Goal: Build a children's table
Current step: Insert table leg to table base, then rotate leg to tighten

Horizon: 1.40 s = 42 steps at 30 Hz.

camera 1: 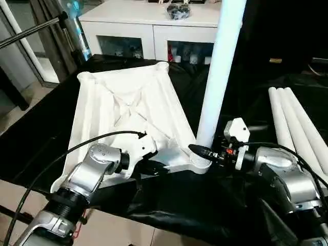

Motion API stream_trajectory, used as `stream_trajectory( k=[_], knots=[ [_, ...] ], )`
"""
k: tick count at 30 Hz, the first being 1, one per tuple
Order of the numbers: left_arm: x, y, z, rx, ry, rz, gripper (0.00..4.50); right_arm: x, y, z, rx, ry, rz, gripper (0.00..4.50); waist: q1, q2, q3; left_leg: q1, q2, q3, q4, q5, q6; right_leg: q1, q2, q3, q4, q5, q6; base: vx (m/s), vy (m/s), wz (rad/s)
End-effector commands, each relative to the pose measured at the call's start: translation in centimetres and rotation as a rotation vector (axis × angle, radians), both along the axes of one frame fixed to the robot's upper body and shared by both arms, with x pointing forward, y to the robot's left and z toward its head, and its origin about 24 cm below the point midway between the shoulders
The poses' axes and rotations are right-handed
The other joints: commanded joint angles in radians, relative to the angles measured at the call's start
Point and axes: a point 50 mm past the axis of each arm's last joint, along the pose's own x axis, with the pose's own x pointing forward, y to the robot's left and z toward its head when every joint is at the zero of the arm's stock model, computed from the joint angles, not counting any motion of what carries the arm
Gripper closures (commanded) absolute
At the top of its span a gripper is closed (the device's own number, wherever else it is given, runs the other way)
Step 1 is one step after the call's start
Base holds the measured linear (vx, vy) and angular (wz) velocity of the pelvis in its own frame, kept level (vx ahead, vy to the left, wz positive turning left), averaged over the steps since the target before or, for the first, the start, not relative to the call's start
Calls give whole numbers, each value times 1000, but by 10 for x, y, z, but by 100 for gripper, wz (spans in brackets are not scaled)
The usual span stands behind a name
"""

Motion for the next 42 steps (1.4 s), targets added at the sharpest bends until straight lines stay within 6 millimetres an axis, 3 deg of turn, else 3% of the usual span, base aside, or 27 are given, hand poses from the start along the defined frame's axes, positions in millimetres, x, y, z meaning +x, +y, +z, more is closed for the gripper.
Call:
stream_trajectory(
  k=[1,6,9,10,11,14,17,20,22,23,25,29,32,33,36,39,42],
  knots=[
    [6,-4,10,-16,-35,-21,450,-15,11,-32,-30,164,89,264,6,-21,-40,12,80,-33,-80,-218,66,36,-95,49,-80,-179,-254,0,0,0],
    [7,-3,12,-21,-39,-37,450,-18,5,-33,-27,180,127,264,9,-15,-41,14,81,-33,-80,-215,59,34,-93,49,-80,-162,-256,0,0,0],
    [6,-3,12,-18,-38,-58,450,-21,5,-34,-29,192,154,264,12,-17,-43,13,81,-32,-78,-202,66,38,-95,49,-77,-133,-262,0,0,0],
    [6,-2,12,-14,-43,-76,450,-24,4,-35,-35,213,183,264,15,-4,-43,14,81,-34,-78,-199,69,37,-96,48,-76,-129,-264,0,0,0],
    [6,-2,12,-14,-43,-75,450,-24,4,-35,-37,213,184,264,13,-9,-43,14,82,-32,-78,-203,69,37,-94,47,-79,-127,-263,0,0,0],
    [8,-2,12,-11,-45,-69,450,-23,2,-38,-64,212,181,264,15,-9,-42,16,82,-32,-79,-214,61,36,-94,47,-77,-128,-270,0,0,0],
    [12,-5,14,-22,-54,-35,450,-16,1,-39,-38,187,78,264,14,-9,-40,17,82,-32,-82,-239,48,34,-95,48,-80,-167,-268,0,0,0],
    [17,-8,15,-36,-62,15,450,-5,1,-45,-38,162,-51,264,8,-10,-33,20,79,-33,-86,-302,17,30,-95,48,-89,-270,-253,0,0,0],
    [24,-12,18,-43,-74,70,450,6,0,-49,-41,167,-172,264,-4,-10,-22,28,76,-43,-93,-409,-25,24,-99,46,-102,-456,-210,0,0,0],
    [25,-12,19,-45,-75,82,450,7,0,-50,-38,167,-188,264,-7,-10,-23,29,76,-45,-92,-418,-32,25,-101,47,-103,-478,-200,0,0,0],
    [34,-19,23,-60,-80,154,450,17,2,-55,-27,191,-286,264,-10,-15,-25,28,76,-49,-93,-420,-36,22,-101,49,-107,-493,-179,0,0,0],
    [51,-40,30,-61,-86,327,450,37,14,-66,-61,225,-496,264,-26,-13,-26,27,71,-47,-90,-402,-47,18,-99,46,-103,-448,-204,0,0,0],
    [59,-62,29,-49,-82,455,450,50,31,-69,-58,261,-637,264,-28,-18,-29,16,69,-46,-88,-357,-27,29,-98,44,-103,-390,-211,0,0,0],
    [60,-63,28,-46,-84,457,450,51,32,-69,-58,262,-640,264,-29,-26,-32,14,68,-42,-86,-339,-19,29,-97,46,-101,-366,-216,0,0,0],
    [60,-71,25,-22,-96,467,450,53,42,-69,-54,273,-647,264,-20,-24,-37,11,68,-36,-80,-261,28,34,-98,48,-96,-251,-245,0,0,0],
    [60,-73,24,-12,-97,469,450,54,47,-69,-56,276,-634,264,-17,-24,-39,12,70,-32,-79,-228,53,36,-95,45,-90,-177,-266,0,0,0],
    [60,-74,23,-8,-89,470,450,54,54,-71,-57,296,-618,264,-19,-24,-34,14,71,-32,-81,-269,48,34,-96,44,-96,-245,-267,0,0,0]
  ],
)
